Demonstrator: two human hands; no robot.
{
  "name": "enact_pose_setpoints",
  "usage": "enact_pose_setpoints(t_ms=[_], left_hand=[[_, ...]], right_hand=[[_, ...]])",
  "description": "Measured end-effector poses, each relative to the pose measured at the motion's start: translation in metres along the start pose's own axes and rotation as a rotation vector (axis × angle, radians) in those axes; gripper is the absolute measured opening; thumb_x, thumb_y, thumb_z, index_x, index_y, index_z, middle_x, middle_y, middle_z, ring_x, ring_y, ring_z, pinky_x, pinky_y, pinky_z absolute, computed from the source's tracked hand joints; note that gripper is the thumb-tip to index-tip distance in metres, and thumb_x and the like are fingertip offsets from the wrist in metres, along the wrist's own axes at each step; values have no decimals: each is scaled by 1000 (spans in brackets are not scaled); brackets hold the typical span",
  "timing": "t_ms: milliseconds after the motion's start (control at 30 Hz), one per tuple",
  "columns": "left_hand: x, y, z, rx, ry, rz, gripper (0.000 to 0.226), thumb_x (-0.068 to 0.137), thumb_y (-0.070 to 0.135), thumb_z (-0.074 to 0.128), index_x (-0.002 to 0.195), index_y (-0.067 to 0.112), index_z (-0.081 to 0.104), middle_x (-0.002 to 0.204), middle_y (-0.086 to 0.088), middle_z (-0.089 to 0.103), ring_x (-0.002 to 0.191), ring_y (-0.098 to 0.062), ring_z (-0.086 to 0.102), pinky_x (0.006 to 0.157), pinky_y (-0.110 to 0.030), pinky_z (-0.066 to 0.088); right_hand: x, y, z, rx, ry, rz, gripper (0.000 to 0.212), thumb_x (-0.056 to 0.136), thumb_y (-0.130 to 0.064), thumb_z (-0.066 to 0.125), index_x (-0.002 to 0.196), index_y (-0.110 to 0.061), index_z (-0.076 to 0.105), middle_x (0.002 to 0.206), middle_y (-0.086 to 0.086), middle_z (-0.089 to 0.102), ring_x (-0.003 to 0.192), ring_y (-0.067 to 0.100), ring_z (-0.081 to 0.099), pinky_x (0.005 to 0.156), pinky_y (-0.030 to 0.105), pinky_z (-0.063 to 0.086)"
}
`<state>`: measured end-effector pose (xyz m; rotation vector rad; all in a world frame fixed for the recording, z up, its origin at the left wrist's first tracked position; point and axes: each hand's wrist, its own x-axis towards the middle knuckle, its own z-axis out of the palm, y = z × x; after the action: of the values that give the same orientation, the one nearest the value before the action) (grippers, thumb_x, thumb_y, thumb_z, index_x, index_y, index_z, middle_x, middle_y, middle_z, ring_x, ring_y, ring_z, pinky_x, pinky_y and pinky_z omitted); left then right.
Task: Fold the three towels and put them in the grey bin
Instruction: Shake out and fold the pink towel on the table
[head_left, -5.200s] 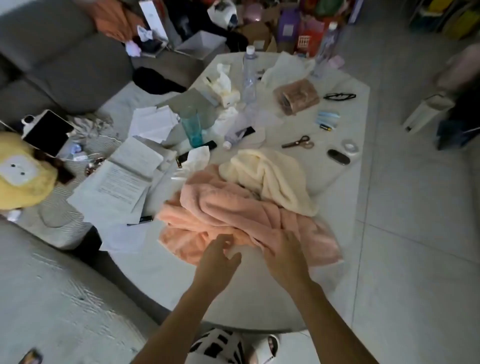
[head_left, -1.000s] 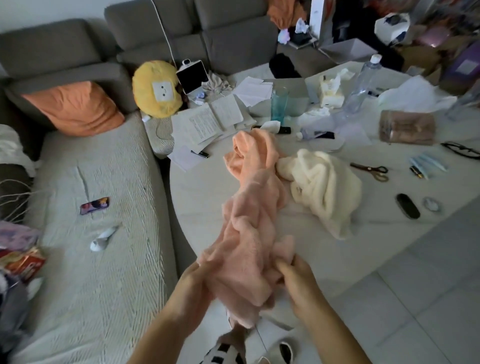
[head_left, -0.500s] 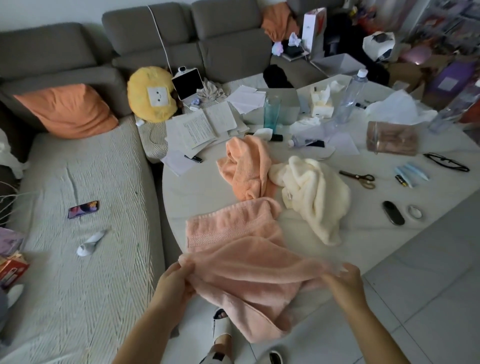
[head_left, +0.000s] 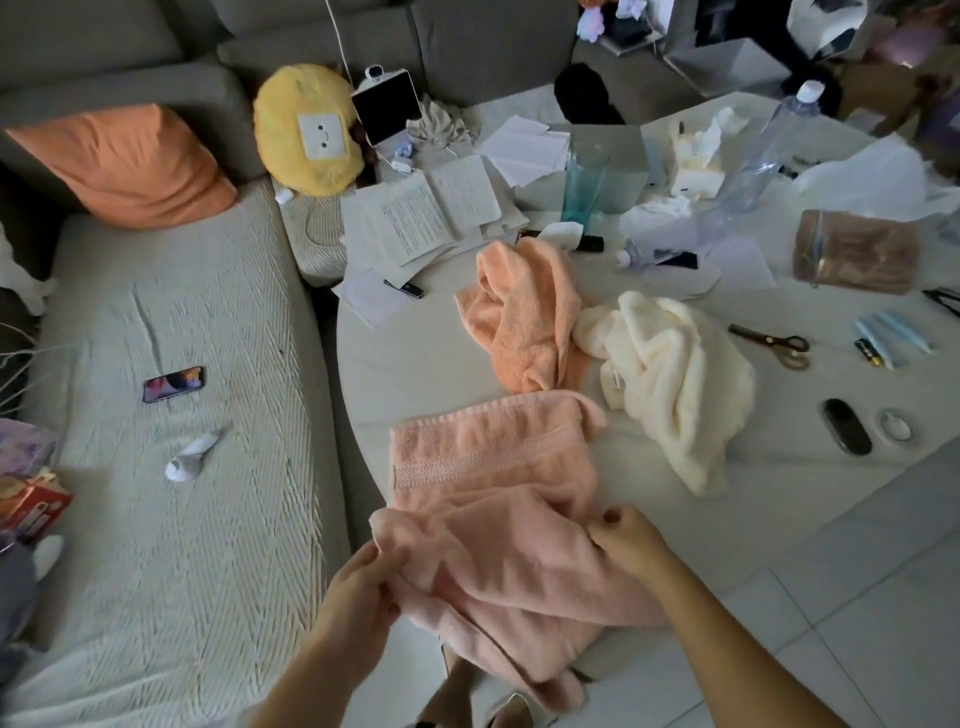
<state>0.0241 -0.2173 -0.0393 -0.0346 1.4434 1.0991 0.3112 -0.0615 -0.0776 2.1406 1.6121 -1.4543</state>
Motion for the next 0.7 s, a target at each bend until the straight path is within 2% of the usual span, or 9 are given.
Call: enact_pose_setpoints(t_ms=[67,167,200,300,400,500,600,667,700], left_hand=[[5,-5,1,15,5,-4,29,98,9,53,123,8,68,113,-25,72,92,-35,72,64,-40,59],[16,-4,7,40,56,-21,29,104,13,46,126,5,63,113,-25,70,88,-31,70,94,-62,51],[19,-1,10,38,67,-29,28,105,15,45,125,5,63,114,-23,71,90,-30,70,98,-60,49],[23,10,19,30,34,-32,25,105,17,48,120,8,65,113,-18,74,103,-29,73,89,-43,58],[26,38,36,33,4,5,25,103,15,50,114,1,68,108,-21,74,97,-29,74,84,-43,59],[17,91,64,-43,-122,134,40,103,15,41,93,-2,76,96,-22,76,89,-24,75,77,-33,59],[-4,149,89,-179,-299,360,49,87,8,34,60,7,75,69,-5,73,73,-13,74,66,-19,56],[-21,180,97,-270,-392,486,21,69,15,50,68,6,68,78,-10,66,85,-23,68,82,-25,52],[-21,186,97,-304,-371,514,25,62,18,59,78,-1,62,89,-17,59,95,-30,61,91,-34,46]], right_hand=[[-1,-4,5,-3,-78,21,21,77,-30,73,80,-13,62,83,0,67,78,15,61,71,32,48],[-10,-5,11,-39,-164,34,30,72,-29,71,98,-14,73,94,4,75,90,20,69,86,38,56],[-15,-6,12,-42,-154,44,36,72,-34,69,103,-15,72,98,4,74,94,21,69,89,39,55],[-27,-7,6,50,-54,59,33,84,-42,60,103,-16,68,101,5,72,95,23,66,92,43,53],[-38,-15,-13,343,-20,3,20,89,-32,63,97,-15,69,96,10,75,89,23,70,86,44,55],[-48,-35,-51,466,119,-118,21,90,-32,66,105,-17,67,97,6,75,91,19,70,79,37,55],[-68,-67,-102,635,275,-281,37,75,-39,72,110,-30,63,95,0,76,87,15,73,68,30,53],[-83,-77,-130,768,297,-400,42,70,-40,74,109,-43,60,99,-3,77,87,14,75,63,29,57],[-88,-77,-138,780,303,-443,42,70,-40,75,108,-50,58,102,-8,77,87,11,75,61,27,58]])
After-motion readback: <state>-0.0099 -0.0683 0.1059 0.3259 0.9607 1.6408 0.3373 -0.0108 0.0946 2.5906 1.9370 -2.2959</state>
